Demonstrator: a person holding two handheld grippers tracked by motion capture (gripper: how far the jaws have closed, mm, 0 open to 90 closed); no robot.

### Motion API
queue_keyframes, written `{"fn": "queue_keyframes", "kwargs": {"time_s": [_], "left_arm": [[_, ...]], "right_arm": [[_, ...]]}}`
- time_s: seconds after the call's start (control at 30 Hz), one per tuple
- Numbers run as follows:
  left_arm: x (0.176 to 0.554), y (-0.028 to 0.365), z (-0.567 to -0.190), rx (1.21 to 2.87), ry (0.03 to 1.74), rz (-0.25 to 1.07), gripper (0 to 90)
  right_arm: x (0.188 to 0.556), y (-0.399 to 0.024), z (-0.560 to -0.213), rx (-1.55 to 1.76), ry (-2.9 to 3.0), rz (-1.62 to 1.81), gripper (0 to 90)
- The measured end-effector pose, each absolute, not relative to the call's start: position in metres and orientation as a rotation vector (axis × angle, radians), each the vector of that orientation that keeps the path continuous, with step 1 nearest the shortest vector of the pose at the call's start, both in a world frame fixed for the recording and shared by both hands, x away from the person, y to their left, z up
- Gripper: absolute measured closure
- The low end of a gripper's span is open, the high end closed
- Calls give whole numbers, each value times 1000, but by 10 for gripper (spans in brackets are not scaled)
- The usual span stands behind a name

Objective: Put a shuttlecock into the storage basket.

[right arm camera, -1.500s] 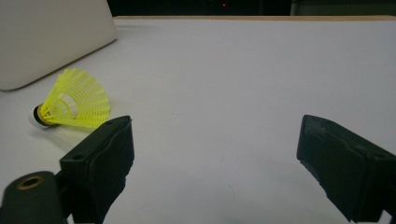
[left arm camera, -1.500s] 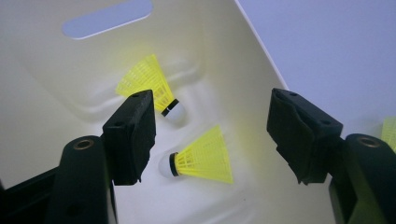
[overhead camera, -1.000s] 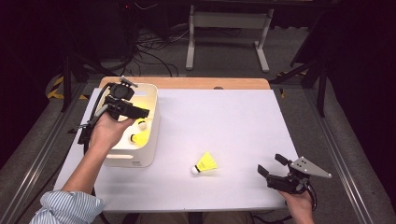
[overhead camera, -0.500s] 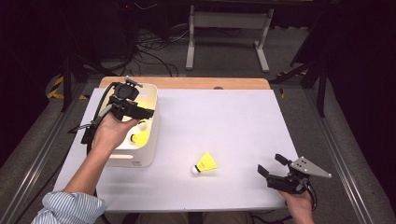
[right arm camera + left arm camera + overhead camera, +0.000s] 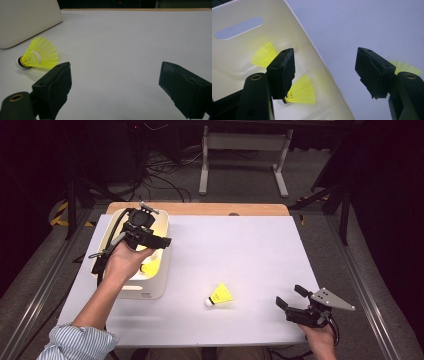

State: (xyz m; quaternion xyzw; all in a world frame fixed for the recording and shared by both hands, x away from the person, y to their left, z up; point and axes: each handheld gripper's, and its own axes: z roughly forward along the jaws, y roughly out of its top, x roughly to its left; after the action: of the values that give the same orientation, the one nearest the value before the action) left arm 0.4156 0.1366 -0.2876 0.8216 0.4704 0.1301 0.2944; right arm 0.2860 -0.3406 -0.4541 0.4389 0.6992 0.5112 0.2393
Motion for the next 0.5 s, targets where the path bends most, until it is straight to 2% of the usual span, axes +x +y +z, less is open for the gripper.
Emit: {"fn": "queue_keyframes", "kwargs": {"time_s": [0.5], "left_arm": [[413,123,-287,2191,1207,324,335]], "right_arm": [[286,-341,-454,1201,1915,1400,119]]}}
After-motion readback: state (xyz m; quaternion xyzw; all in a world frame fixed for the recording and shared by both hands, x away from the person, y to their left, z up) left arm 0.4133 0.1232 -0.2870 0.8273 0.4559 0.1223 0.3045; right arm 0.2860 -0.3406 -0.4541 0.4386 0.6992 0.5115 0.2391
